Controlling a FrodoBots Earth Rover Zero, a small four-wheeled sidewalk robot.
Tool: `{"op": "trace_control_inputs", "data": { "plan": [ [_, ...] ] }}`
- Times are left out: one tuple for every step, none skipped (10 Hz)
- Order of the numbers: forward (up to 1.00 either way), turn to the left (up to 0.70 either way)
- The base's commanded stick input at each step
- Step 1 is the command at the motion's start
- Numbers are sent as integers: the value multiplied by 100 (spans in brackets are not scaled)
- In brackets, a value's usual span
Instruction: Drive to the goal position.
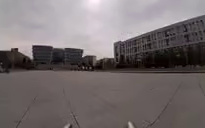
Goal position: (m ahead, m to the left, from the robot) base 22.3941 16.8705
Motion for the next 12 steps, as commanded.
{"op": "trace_control_inputs", "data": {
  "plan": [
    [19, 71],
    [19, 75],
    [19, 76],
    [20, 78],
    [23, 72],
    [36, 44],
    [54, 12],
    [62, 0],
    [62, 0],
    [64, 0],
    [64, 0],
    [59, 0]
  ]
}}
